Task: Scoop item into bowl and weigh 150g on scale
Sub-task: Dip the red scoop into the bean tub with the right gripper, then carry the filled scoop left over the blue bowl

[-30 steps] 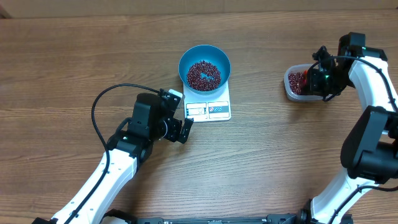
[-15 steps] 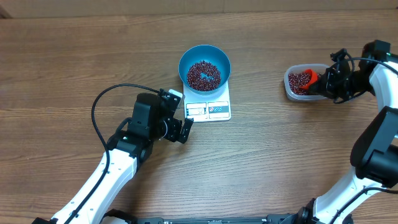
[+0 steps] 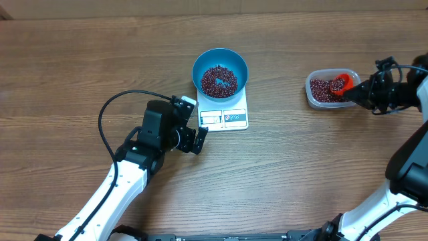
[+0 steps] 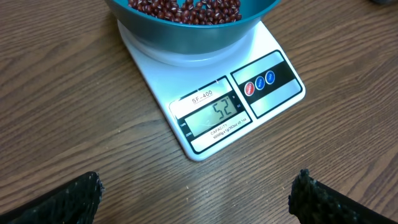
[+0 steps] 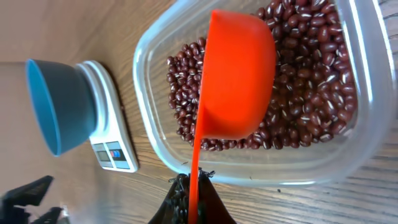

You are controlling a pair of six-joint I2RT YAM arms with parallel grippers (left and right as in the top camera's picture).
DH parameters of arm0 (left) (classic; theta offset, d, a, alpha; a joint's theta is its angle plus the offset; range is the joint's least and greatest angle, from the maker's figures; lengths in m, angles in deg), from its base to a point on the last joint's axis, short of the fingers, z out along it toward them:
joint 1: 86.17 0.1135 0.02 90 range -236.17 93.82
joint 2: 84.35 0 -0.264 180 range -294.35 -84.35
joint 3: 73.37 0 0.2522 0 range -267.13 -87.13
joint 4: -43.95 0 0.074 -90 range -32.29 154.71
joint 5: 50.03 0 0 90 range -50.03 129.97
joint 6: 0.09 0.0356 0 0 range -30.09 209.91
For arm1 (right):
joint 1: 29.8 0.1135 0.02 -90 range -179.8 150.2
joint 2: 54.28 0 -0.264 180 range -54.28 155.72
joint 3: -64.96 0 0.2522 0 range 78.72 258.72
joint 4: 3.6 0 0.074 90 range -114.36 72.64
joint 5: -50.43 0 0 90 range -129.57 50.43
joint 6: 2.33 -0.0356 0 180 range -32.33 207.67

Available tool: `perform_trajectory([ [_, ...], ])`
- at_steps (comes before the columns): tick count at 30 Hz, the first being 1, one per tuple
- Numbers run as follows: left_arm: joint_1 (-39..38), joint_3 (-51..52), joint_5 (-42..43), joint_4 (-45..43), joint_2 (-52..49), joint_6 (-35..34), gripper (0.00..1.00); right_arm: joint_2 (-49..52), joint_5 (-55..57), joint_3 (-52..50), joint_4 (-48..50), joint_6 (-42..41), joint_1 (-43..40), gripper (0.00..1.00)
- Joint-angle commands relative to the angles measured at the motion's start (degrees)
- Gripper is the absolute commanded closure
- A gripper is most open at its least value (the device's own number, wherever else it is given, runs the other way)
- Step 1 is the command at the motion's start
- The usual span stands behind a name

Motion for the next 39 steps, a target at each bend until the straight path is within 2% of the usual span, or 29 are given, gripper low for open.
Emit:
perform_trajectory([
  [1,-0.1,0.2,-0.3,0.0,-0.4,-0.6,0.0,0.7,-5.0,0.0,-0.4,1.7,-1.3,0.96],
  [13,-0.1,0.2,-0.3,0.0,-0.4,-0.6,0.0,0.7,-18.8,0.0,-5.5,9.0,-5.2,0.96],
  [21,-0.1,0.2,-0.3,0.0,-0.4,-0.6,0.0,0.7,-22.1,0.0,-9.9,13.5,-4.8,0.96],
  [29,-0.1,0.2,-0.3,0.0,-0.4,-0.6,0.01,0.5,-22.3,0.4,-10.6,13.5,1.0,0.96],
  [39,-0.1,0.2,-0.3,0.0,-0.4,-0.6,0.0,0.5,-23.8,7.6,-10.1,9.0,15.4,0.96],
])
